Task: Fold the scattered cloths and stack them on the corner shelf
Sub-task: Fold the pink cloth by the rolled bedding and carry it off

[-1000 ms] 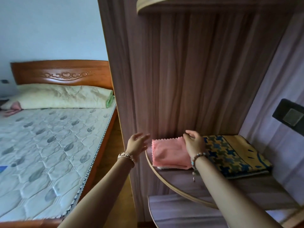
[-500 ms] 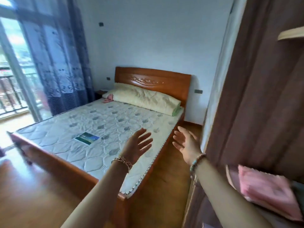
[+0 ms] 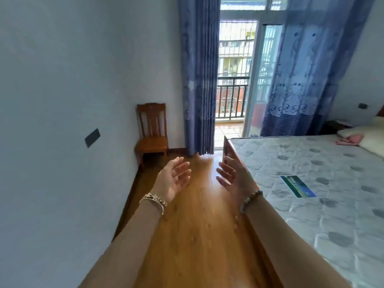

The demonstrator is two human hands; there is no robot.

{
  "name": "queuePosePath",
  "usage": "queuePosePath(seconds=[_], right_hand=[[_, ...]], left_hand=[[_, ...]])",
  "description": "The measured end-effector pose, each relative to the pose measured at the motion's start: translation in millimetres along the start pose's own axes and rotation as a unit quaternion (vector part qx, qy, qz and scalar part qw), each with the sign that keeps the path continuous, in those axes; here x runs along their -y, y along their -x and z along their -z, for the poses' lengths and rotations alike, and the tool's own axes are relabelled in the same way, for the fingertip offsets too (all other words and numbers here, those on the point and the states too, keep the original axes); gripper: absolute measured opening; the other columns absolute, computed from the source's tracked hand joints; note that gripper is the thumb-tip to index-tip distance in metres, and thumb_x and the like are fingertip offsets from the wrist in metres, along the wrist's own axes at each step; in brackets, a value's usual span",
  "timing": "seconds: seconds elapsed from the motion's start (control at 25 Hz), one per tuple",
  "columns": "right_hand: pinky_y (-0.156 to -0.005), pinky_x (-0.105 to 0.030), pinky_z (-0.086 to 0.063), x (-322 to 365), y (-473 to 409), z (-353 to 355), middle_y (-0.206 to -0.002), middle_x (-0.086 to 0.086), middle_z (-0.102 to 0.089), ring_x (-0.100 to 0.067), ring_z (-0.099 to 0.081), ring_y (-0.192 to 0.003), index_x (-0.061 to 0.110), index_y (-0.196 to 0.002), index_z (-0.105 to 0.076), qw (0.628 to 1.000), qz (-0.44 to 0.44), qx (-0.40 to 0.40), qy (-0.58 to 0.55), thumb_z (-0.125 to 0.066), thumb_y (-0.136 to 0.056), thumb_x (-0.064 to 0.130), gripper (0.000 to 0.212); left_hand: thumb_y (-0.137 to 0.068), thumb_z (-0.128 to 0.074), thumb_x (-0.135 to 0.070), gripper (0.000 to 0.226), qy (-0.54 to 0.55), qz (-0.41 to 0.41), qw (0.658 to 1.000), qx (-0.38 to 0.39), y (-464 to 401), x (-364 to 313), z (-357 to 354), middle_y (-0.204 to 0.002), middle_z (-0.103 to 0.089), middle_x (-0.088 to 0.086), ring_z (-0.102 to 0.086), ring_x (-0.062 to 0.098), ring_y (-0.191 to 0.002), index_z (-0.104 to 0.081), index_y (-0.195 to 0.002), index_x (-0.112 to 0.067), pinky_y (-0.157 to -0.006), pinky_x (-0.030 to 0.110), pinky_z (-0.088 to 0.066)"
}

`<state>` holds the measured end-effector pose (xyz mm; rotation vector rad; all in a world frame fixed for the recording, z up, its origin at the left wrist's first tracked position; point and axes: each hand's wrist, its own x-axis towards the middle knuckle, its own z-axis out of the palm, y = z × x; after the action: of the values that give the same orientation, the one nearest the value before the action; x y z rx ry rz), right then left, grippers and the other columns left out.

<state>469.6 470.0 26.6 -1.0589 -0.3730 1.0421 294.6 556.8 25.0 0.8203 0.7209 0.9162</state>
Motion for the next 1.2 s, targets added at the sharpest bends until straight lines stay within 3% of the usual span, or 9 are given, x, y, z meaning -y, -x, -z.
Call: queuePosePath(seconds=[0.08,0.16,0.32,0.52,0.76,1.04,1.2], right_hand=[[-0.094,-0.044,-0.051,-16.9,-39.4,-28.7,-0.116,-0.01,-0.066,-0.028,-0.063,-0.107,0.014,-0.117,-0.061,0.999,-0.023,0.025,0.009,-0.067,-0.087,0.03,0.035],[-0.092,-0.043,-0.053,-27.8,-90.9,-46.2,-0.118,-0.011,-0.065,-0.028,-0.063,-0.108,0.013,-0.124,-0.058,0.998,-0.04,0.04,0.005,-0.068,-0.086,0.03,0.043],[-0.088,-0.04,-0.054,-19.9,-206.9,-59.8,-0.118,-0.011,-0.064,-0.028,-0.063,-0.107,0.013,-0.126,-0.054,0.999,-0.044,0.03,0.007,-0.068,-0.087,0.03,0.044],[-0.098,-0.044,-0.05,10.5,-368.8,-71.1,-0.119,-0.011,-0.064,-0.029,-0.062,-0.109,0.011,-0.126,-0.053,0.999,-0.048,0.025,0.006,-0.067,-0.088,0.026,0.044],[-0.076,-0.036,-0.056,-8.6,-528.8,-98.3,-0.119,-0.011,-0.067,-0.027,-0.066,-0.105,0.014,-0.126,-0.058,0.993,-0.112,0.019,0.024,-0.07,-0.084,0.029,0.047],[-0.075,-0.033,-0.056,-24.5,-737.2,-171.6,-0.115,-0.012,-0.069,-0.026,-0.067,-0.104,0.013,-0.107,-0.069,0.991,-0.127,-0.018,0.04,-0.06,-0.093,0.033,0.026],[-0.079,-0.034,-0.057,-22.0,-843.0,-206.8,-0.113,-0.012,-0.069,-0.025,-0.067,-0.098,0.012,-0.111,-0.068,0.992,-0.122,-0.036,0.023,-0.059,-0.092,0.031,0.028]], left_hand=[[-0.09,-0.061,-0.031,0.023,0.003,-0.006,1.0,-0.029,-29.2,-13.4,25.2,-0.105,-0.069,0.006,-0.065,0.023,-0.092,-0.065,-0.108,-0.016,-0.079,0.036,-0.054],[-0.091,-0.061,-0.032,0.025,-0.002,-0.01,0.999,-0.043,-76.4,-17.8,37.3,-0.107,-0.069,0.007,-0.065,0.024,-0.096,-0.065,-0.11,-0.017,-0.081,0.037,-0.054],[-0.093,-0.058,-0.033,0.027,-0.024,-0.006,0.999,-0.036,-189.1,-25.8,27.9,-0.114,-0.068,0.007,-0.064,0.026,-0.103,-0.063,-0.113,-0.017,-0.086,0.039,-0.053],[-0.093,-0.057,-0.034,0.025,-0.045,0.02,0.998,-0.028,-343.9,-44.8,10.0,-0.112,-0.07,0.006,-0.065,0.025,-0.102,-0.065,-0.11,-0.018,-0.086,0.039,-0.052],[-0.094,-0.054,-0.036,0.029,-0.027,0.049,0.997,-0.05,-499.0,-61.8,50.7,-0.115,-0.069,0.007,-0.065,0.026,-0.106,-0.064,-0.114,-0.017,-0.094,0.041,-0.051],[-0.096,-0.053,-0.034,0.027,-0.019,0.054,0.998,-0.027,-735.9,-117.8,79.3,-0.118,-0.068,0.006,-0.063,0.026,-0.11,-0.064,-0.115,-0.019,-0.094,0.041,-0.05],[-0.095,-0.053,-0.036,0.031,-0.04,0.082,0.996,-0.012,-861.4,-144.7,90.4,-0.119,-0.068,0.006,-0.063,0.026,-0.111,-0.064,-0.117,-0.018,-0.092,0.041,-0.051]])
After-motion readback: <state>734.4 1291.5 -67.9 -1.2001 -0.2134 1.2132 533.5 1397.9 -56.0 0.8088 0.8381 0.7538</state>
